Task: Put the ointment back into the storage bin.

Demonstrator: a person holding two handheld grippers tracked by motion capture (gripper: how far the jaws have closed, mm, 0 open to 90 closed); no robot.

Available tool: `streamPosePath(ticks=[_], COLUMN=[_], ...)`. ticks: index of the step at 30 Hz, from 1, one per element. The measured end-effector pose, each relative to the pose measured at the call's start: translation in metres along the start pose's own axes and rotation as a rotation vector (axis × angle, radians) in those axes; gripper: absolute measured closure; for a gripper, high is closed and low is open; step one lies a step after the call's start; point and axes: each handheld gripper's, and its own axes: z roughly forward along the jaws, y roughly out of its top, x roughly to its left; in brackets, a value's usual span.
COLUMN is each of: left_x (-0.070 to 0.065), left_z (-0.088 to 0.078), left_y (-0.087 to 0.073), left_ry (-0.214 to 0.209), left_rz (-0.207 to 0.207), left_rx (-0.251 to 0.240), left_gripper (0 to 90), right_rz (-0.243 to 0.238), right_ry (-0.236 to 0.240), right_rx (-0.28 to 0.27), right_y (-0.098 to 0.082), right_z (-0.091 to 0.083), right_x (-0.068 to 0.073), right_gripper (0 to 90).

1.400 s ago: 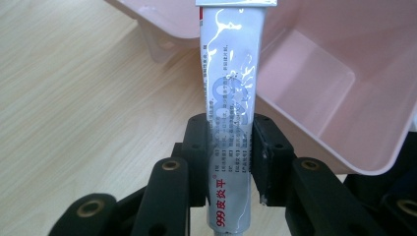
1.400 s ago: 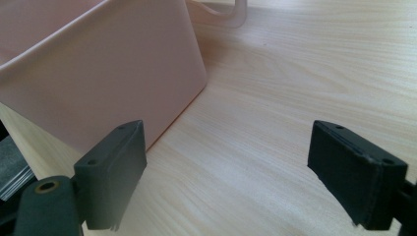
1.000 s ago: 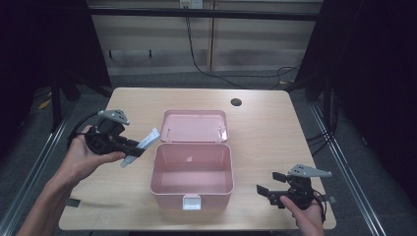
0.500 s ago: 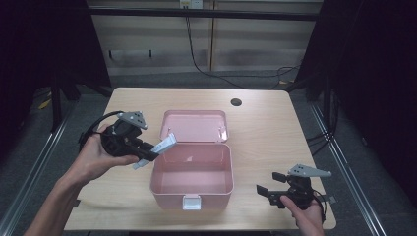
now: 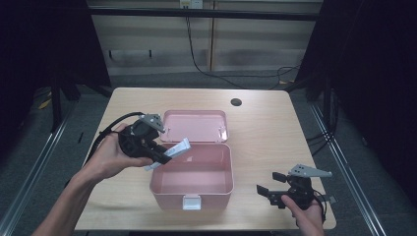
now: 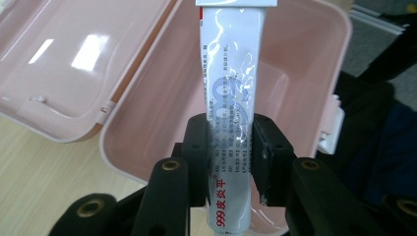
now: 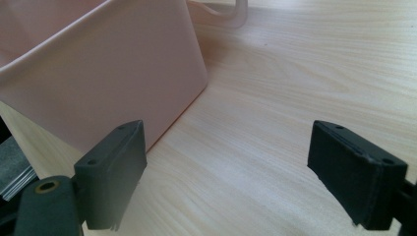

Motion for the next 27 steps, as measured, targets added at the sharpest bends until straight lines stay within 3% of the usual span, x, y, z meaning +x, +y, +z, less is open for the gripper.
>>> streamPosePath(ticks=[1, 2, 5, 6, 22, 27], left_x=[0.000, 0.001, -0.003, -0.004, -0.011, -0.018], left_z=[0.001, 0.004, 0.007, 0.010, 0.034, 0.043], left_y=[0.001, 0.004, 0.006, 0.010, 0.029, 0.035], left_ry=[-0.004, -0.032, -0.037, -0.037, -0.070, -0.080], left_rz=[-0.007, 0.020, 0.010, 0.029, 0.042, 0.079], left_rx=[-0.001, 0.015, 0.018, 0.032, 0.103, 0.140], left_gripper=[70.7, 70.7, 70.7, 70.7, 70.7, 70.7], right_rz=[0.000, 0.003, 0.000, -0.004, -0.001, -0.001], right_ry=[0.000, -0.001, -0.002, -0.001, 0.000, -0.001], right_rx=[0.000, 0.000, 0.004, 0.004, 0.007, 0.011], right_y=[0.000, 0.000, 0.000, 0.000, 0.000, 0.000], right_z=[0.000, 0.000, 0.000, 0.000, 0.000, 0.001], right_x=[0.000, 0.000, 0.000, 0.000, 0.000, 0.000], right_gripper=[14.1, 14.1, 14.1, 14.1, 14.1, 14.2])
